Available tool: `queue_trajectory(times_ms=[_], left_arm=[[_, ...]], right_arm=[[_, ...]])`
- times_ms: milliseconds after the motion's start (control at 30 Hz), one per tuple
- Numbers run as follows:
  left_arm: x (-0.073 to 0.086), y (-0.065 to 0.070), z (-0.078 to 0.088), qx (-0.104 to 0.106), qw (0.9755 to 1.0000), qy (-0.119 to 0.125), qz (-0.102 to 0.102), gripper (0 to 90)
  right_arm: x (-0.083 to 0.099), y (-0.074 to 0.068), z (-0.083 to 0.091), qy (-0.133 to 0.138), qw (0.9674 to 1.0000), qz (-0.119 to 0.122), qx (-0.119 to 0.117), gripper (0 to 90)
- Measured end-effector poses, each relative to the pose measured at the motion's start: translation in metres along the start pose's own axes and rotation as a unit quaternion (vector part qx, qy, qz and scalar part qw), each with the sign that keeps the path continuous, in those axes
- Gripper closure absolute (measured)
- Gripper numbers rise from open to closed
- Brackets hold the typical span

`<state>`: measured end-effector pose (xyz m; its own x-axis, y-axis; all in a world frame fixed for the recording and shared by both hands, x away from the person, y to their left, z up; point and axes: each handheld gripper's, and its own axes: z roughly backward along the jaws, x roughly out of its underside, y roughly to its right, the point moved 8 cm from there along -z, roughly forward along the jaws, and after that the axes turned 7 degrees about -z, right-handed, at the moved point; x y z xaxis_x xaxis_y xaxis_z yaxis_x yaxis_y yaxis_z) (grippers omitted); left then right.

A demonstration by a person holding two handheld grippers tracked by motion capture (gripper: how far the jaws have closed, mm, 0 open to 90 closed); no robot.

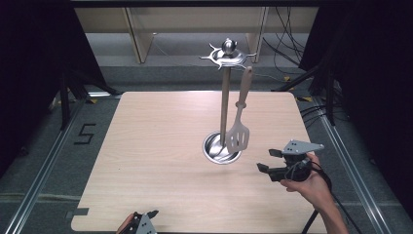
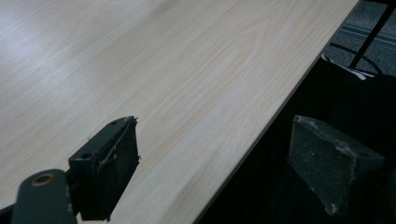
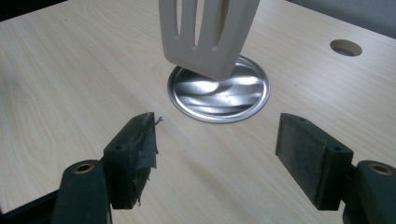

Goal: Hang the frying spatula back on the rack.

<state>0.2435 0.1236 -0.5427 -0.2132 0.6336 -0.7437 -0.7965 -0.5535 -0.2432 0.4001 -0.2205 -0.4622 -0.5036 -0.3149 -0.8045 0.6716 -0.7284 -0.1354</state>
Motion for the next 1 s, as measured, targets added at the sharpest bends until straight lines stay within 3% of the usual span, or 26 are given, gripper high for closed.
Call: queue_trajectory(times_ms=[100, 233, 300, 367, 400, 433, 467, 533, 567, 600, 633, 667, 700, 733, 767, 800, 900, 933, 967, 1000], left_arm=[[-0.001, -0.002, 0.0, -0.006, 1.0, 0.001, 0.0, 15.3], [-0.001, -0.001, -0.001, -0.006, 1.0, 0.001, -0.003, 15.3], [-0.001, -0.001, -0.001, -0.003, 1.0, 0.001, -0.004, 15.3], [-0.002, 0.001, -0.001, 0.002, 1.0, 0.005, 0.001, 15.3], [-0.002, 0.001, -0.001, 0.002, 1.0, 0.005, 0.002, 15.3], [-0.001, 0.002, 0.0, 0.004, 1.0, 0.004, 0.002, 15.3], [0.0, 0.002, 0.001, 0.011, 0.9999, 0.0, 0.002, 15.3], [0.0, 0.0, 0.0, -0.002, 1.0, 0.003, 0.0, 15.3], [0.0, 0.0, 0.001, -0.001, 1.0, 0.005, 0.001, 15.3], [0.002, 0.0, 0.002, 0.008, 1.0, -0.004, -0.001, 15.3], [0.002, 0.0, 0.002, 0.008, 1.0, -0.004, -0.001, 15.3], [0.0, 0.0, 0.001, -0.004, 1.0, 0.005, 0.0, 15.3], [0.0, 0.001, 0.0, -0.001, 1.0, 0.005, 0.001, 15.3], [0.0, 0.001, 0.0, -0.001, 1.0, 0.002, -0.004, 15.3], [0.0, 0.001, 0.0, -0.003, 1.0, 0.002, -0.005, 15.3], [0.0, 0.0, 0.0, -0.006, 0.9999, 0.0, -0.012, 15.3], [0.001, 0.001, -0.001, -0.004, 1.0, -0.001, -0.004, 15.3], [0.001, 0.0, -0.001, -0.009, 0.9999, 0.001, -0.006, 15.3], [0.001, 0.0, -0.001, -0.009, 0.9999, 0.001, -0.006, 15.3], [0.001, 0.0, 0.0, -0.005, 1.0, 0.0, -0.006, 15.3]], right_arm=[[0.004, -0.002, -0.001, -0.007, 1.0, -0.005, -0.001, 30.0], [0.008, 0.0, -0.003, -0.009, 0.9999, 0.006, 0.003, 30.0], [0.012, -0.003, -0.002, -0.019, 0.9997, -0.012, -0.003, 30.0], [0.013, 0.0, -0.001, -0.012, 0.9999, 0.0, 0.003, 30.1], [0.015, -0.002, 0.0, -0.018, 0.9998, -0.009, 0.003, 30.1], [0.015, -0.001, -0.001, -0.017, 0.9998, -0.002, -0.004, 30.1], [0.017, -0.003, 0.0, -0.016, 0.9998, -0.015, 0.002, 30.1], [0.018, -0.001, -0.001, -0.019, 0.9998, -0.001, -0.001, 30.1], [0.019, -0.002, -0.001, -0.017, 0.9997, -0.016, 0.006, 30.1], [0.02, 0.0, -0.001, -0.016, 0.9998, 0.0, 0.01, 30.1], [0.02, 0.0, -0.001, -0.016, 0.9998, 0.0, 0.01, 30.1], [0.022, -0.004, 0.0, -0.021, 0.9996, -0.015, 0.007, 30.1], [0.022, -0.002, 0.0, -0.018, 0.9998, 0.002, 0.008, 30.0], [0.024, -0.005, 0.001, -0.026, 0.9996, -0.013, 0.005, 30.1], [0.023, -0.004, 0.001, -0.018, 0.9998, -0.004, 0.01, 30.1], [0.025, -0.006, 0.002, -0.021, 0.9997, -0.011, 0.006, 30.1], [0.028, -0.008, 0.002, -0.02, 0.9997, -0.012, 0.006, 30.2], [0.028, -0.006, 0.001, -0.017, 0.9998, 0.003, 0.006, 30.2], [0.031, -0.009, 0.002, -0.026, 0.9996, -0.01, 0.004, 30.2], [0.031, -0.008, 0.001, -0.021, 0.9998, -0.002, 0.005, 30.2]])
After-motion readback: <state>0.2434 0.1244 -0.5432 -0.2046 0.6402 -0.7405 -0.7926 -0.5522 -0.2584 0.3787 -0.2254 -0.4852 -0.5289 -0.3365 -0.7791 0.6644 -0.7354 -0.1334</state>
